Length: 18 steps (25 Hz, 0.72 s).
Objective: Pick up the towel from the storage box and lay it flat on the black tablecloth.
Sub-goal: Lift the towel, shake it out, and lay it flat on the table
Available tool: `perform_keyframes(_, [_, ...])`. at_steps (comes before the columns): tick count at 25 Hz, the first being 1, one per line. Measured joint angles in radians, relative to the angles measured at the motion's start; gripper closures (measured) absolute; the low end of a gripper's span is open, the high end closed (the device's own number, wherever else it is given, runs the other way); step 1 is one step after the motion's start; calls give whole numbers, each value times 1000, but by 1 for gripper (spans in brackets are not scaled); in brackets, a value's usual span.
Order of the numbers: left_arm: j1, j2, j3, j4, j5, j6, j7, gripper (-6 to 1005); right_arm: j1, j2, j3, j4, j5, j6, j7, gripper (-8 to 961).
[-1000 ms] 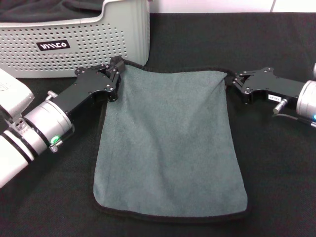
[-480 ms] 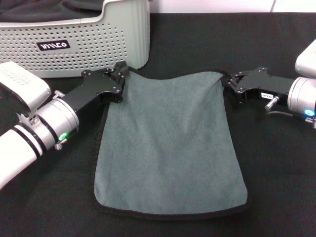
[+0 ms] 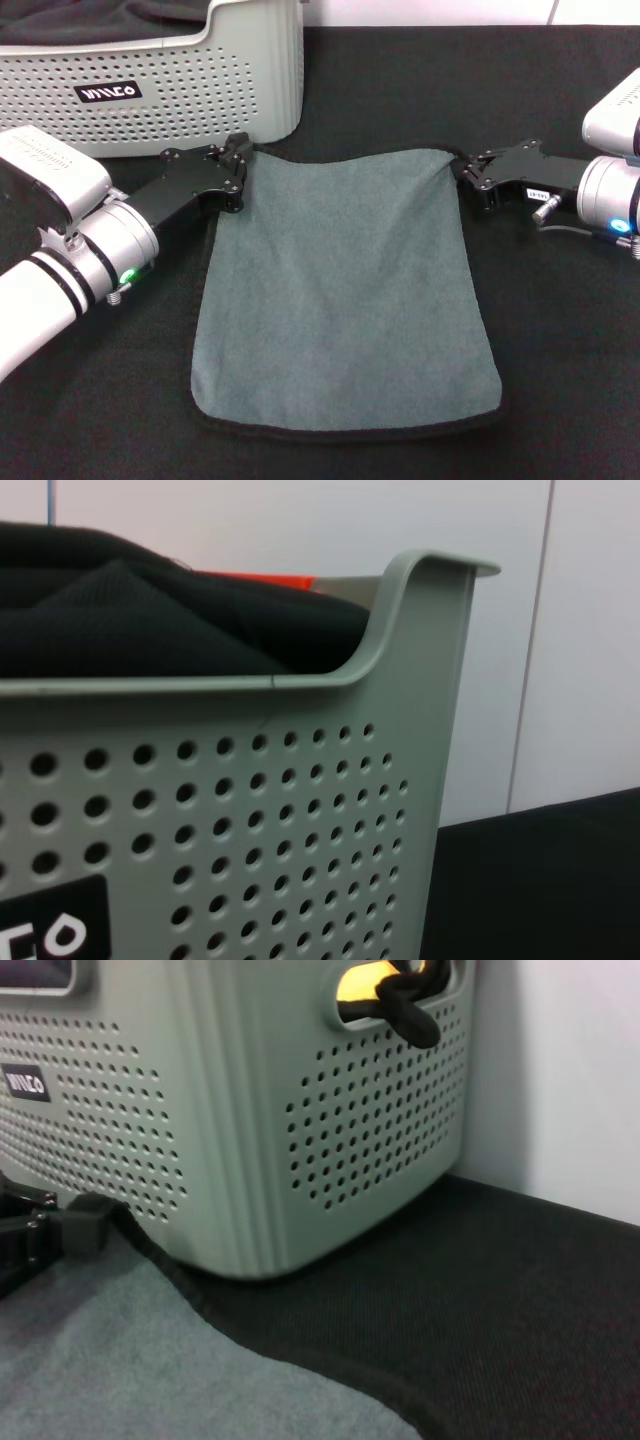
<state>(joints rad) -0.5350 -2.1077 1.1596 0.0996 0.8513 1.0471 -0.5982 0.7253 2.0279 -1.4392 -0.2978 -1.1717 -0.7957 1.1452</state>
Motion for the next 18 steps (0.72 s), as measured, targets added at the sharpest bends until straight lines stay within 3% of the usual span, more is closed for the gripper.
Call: perform_keyframes(18, [-25, 0, 2, -2, 5, -29, 0, 945, 68, 0, -53, 32, 2, 60, 40, 943])
